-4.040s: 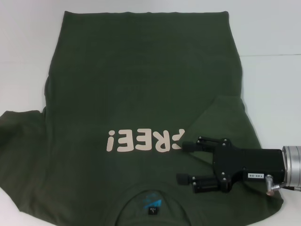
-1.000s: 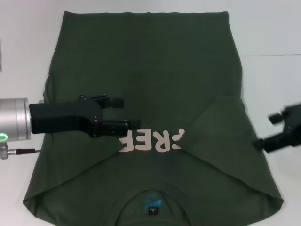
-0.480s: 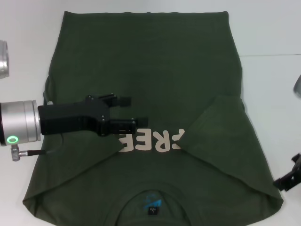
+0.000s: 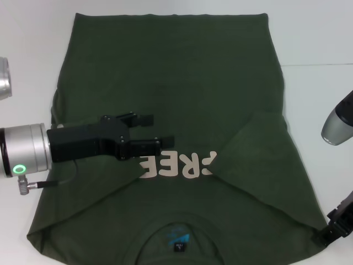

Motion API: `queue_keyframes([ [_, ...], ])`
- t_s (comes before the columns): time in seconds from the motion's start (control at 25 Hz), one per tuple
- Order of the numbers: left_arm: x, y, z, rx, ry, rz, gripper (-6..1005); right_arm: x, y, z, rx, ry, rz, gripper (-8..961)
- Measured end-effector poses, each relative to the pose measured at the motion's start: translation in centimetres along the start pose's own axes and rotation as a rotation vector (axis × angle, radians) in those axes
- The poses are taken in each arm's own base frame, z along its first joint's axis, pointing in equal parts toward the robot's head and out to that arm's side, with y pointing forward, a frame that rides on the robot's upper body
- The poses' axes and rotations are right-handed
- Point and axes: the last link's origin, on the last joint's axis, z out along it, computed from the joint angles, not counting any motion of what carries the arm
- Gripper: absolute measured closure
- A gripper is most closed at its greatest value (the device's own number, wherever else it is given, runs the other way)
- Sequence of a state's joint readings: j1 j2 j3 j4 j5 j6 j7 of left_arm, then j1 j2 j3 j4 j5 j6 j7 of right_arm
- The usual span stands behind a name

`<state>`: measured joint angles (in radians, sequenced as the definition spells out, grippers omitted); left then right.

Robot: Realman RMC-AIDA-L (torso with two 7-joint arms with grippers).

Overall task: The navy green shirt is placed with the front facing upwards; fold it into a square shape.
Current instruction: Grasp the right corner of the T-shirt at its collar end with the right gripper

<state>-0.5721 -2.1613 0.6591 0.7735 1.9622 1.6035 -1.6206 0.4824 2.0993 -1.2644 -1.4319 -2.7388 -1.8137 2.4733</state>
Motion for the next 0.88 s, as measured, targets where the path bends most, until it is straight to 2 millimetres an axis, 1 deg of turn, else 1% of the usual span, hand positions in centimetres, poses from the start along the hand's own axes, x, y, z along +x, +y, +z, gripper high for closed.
queue_keyframes([
  [0.36,-0.1,0.0,-0.1,0.005,0.003,-0.005,54,-0.2,0.3,1.0,0.014,0.018,-0.013,224],
  [0.6,0.0,0.0,-0.1,0.004,0.005,-0.006,54,-0.2,0.0,1.0,0.031,0.019,-0.003,225],
  [0.88,0.1,0.0,0.0,0.003,0.006,-0.007,55,0.0,-0.6,1.7,0.046,0.044,0.021,227],
])
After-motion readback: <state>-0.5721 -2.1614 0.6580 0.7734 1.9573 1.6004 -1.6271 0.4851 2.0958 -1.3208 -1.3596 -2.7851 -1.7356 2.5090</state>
